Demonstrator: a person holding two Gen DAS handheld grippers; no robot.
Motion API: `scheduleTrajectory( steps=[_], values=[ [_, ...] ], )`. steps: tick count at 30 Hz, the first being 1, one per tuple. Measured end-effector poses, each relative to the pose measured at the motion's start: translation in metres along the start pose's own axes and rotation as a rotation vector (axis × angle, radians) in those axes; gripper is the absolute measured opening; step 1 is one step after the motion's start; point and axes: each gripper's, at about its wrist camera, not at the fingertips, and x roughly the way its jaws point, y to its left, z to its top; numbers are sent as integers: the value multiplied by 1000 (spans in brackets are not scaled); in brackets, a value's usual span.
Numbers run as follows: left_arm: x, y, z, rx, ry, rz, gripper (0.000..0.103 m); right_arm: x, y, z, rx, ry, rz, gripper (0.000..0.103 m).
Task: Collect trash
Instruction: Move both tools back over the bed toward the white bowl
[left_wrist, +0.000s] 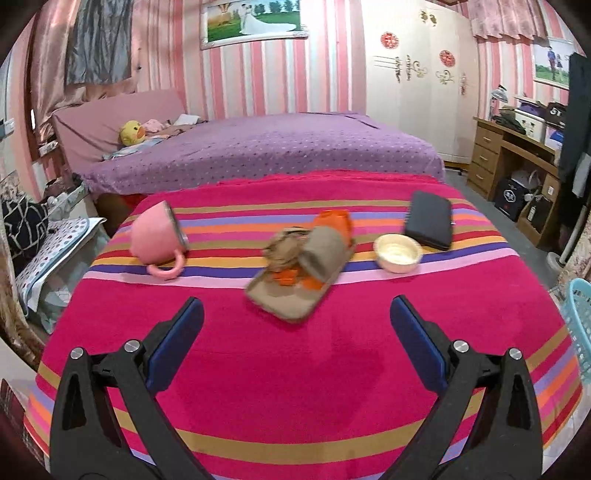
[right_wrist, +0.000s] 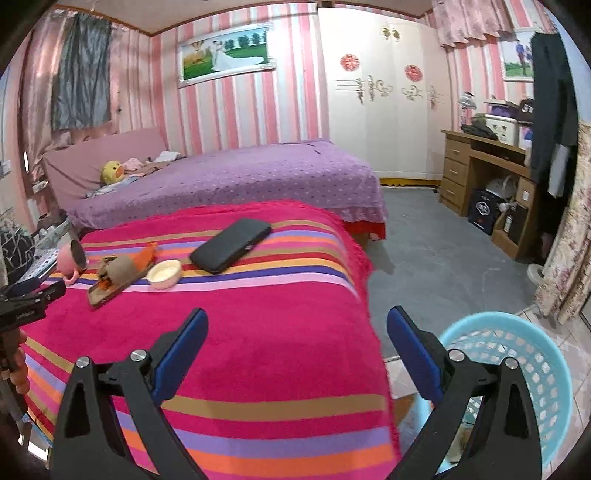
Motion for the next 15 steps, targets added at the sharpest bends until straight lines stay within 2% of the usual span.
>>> scheduleTrajectory(
  steps=[7,15],
  values=[
    [14,34,2,-32,22,24,97,25,43,5,-53,39,41,95],
    [29,54,7,-49,34,31,97,61,90,5,-108,81,65,95]
  ],
)
